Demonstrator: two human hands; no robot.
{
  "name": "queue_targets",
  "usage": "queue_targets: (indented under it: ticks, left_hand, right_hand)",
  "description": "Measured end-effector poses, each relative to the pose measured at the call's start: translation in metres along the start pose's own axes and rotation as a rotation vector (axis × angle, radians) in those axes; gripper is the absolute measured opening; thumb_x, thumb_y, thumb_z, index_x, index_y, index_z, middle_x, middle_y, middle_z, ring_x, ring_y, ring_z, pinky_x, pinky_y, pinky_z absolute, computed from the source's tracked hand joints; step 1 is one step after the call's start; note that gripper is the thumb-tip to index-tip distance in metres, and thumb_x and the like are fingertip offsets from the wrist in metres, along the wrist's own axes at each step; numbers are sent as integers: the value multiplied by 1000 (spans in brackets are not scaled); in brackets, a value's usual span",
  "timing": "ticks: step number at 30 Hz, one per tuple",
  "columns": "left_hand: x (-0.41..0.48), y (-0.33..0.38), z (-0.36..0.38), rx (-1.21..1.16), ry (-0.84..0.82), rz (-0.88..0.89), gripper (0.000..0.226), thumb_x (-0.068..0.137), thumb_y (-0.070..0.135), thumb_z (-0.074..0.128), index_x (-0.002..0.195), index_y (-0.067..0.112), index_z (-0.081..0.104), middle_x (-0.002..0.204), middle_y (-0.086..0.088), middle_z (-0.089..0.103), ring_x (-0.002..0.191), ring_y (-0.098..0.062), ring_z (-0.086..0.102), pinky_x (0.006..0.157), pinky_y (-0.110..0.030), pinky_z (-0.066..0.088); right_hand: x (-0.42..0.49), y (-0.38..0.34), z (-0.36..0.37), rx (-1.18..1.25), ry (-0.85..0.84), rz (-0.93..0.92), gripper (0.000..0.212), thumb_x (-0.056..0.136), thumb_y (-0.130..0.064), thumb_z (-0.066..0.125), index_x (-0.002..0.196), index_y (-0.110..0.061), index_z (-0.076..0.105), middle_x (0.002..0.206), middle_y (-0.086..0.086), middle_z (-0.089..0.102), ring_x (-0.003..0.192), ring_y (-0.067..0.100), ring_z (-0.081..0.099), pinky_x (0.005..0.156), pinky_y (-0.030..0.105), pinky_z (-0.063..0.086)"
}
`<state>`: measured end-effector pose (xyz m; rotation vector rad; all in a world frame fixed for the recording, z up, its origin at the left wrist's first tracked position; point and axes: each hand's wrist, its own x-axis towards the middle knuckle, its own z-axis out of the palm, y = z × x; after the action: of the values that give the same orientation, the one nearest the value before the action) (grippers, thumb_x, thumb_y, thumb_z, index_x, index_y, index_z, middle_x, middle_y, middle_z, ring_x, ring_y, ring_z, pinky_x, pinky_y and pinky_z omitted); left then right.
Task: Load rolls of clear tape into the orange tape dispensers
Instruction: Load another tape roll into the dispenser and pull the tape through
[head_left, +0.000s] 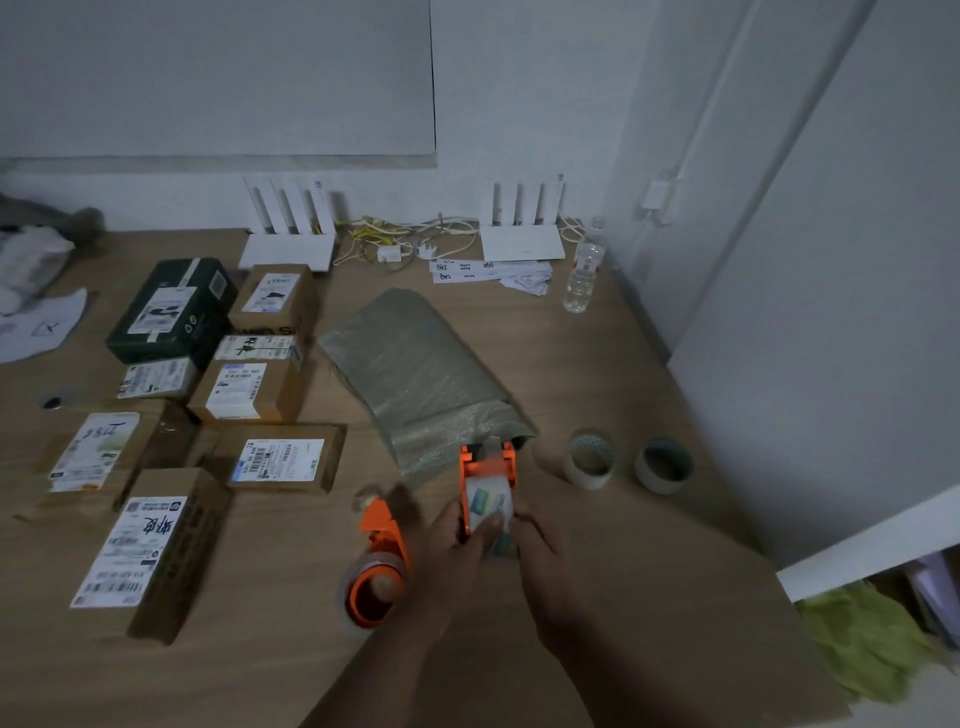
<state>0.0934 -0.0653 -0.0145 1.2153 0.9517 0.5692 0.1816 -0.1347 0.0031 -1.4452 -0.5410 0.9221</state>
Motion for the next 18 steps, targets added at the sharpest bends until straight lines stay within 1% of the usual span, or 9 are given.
queue_targets:
  ticks: [2, 4, 5, 7, 10, 11, 13, 15, 18]
  left_hand:
    - [0, -1, -1, 11, 8, 8, 20, 93, 20, 62, 113, 17, 65, 104, -5, 76, 97, -15, 73, 83, -30, 57]
    - [-1, -2, -2, 53, 18, 31, 22, 93, 29, 61, 112, 19, 66, 106, -6, 76, 99, -17, 73, 89, -38, 57]
    - [-1, -3, -3, 79, 19, 39, 24, 93, 33, 60, 113, 21, 65, 107, -5, 75, 100, -17, 72, 91, -41, 57]
    - [-2, -5, -5, 84, 8, 40, 26, 92, 36, 59, 115, 25, 64, 108, -1, 75, 101, -16, 72, 92, -43, 57]
    - [-6, -5, -3, 28, 3, 26, 21, 95, 29, 58, 115, 25, 63, 107, 0, 74, 98, -13, 72, 87, -34, 58]
    - [-7, -5, -2, 19, 4, 30, 19, 96, 28, 58, 113, 24, 64, 106, -2, 74, 96, -13, 72, 84, -32, 59]
    - [-9, -4, 0, 13, 6, 52, 18, 96, 29, 57, 110, 20, 65, 101, -6, 74, 90, -15, 72, 77, -29, 58]
    - [-11, -3, 4, 38, 23, 97, 24, 95, 36, 55, 105, 18, 66, 90, 0, 73, 81, -13, 69, 71, -27, 55]
    - [-16, 1, 8, 76, 86, 190, 25, 94, 36, 53, 92, 15, 66, 72, 10, 64, 65, -2, 59, 62, -16, 46]
  right_hand:
    - [6, -7, -1, -36, 46, 26, 31, 99, -10, 44, 93, -12, 74, 88, 6, 77, 81, 12, 72, 68, 22, 55]
    - [18, -15, -4, -180, 90, -48, 25, 96, -19, 51, 80, -15, 71, 73, 1, 73, 68, 8, 67, 63, 27, 52]
    - [24, -19, -4, -263, 104, -95, 23, 93, -20, 54, 74, -18, 69, 67, -2, 70, 63, 6, 64, 61, 29, 51]
    - [36, -31, -4, -391, 132, -95, 15, 87, -25, 61, 76, -22, 70, 70, -6, 71, 66, 5, 66, 66, 29, 53]
    - [49, -47, -5, -420, 18, 8, 12, 81, -33, 71, 70, -36, 72, 71, -10, 72, 71, 1, 67, 71, 23, 53]
    - [54, -50, -5, -426, -38, 40, 12, 80, -32, 74, 69, -36, 72, 72, -10, 73, 71, 2, 68, 71, 22, 53]
    - [62, -51, -3, -453, -88, 88, 2, 78, -28, 77, 79, -27, 76, 79, -4, 76, 77, 8, 72, 73, 26, 57]
    - [69, -50, -1, -490, -38, 54, 6, 76, -23, 77, 81, -20, 78, 81, 1, 77, 80, 14, 74, 76, 32, 59]
    - [72, -50, 0, -598, 2, -12, 5, 75, -21, 77, 70, -24, 76, 76, -1, 77, 76, 12, 73, 78, 36, 60]
